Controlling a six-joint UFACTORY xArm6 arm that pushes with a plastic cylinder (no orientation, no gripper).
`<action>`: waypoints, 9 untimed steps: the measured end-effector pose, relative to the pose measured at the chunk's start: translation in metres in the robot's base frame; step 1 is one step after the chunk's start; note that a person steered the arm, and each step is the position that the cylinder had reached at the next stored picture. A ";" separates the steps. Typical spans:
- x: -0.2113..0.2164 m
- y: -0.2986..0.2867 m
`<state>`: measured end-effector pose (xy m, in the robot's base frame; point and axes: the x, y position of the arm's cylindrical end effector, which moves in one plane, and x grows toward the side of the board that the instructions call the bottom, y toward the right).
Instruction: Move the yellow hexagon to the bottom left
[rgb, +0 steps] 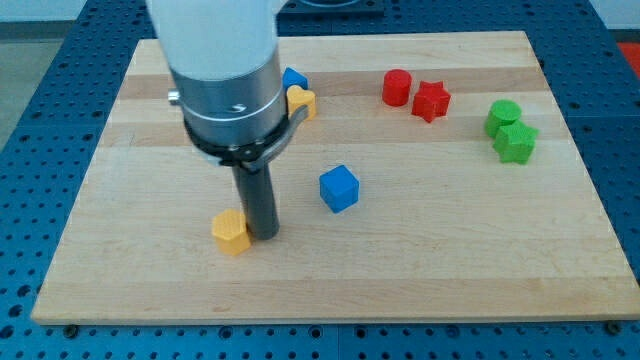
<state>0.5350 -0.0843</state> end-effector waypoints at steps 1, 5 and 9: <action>0.008 -0.019; 0.015 -0.081; -0.042 -0.095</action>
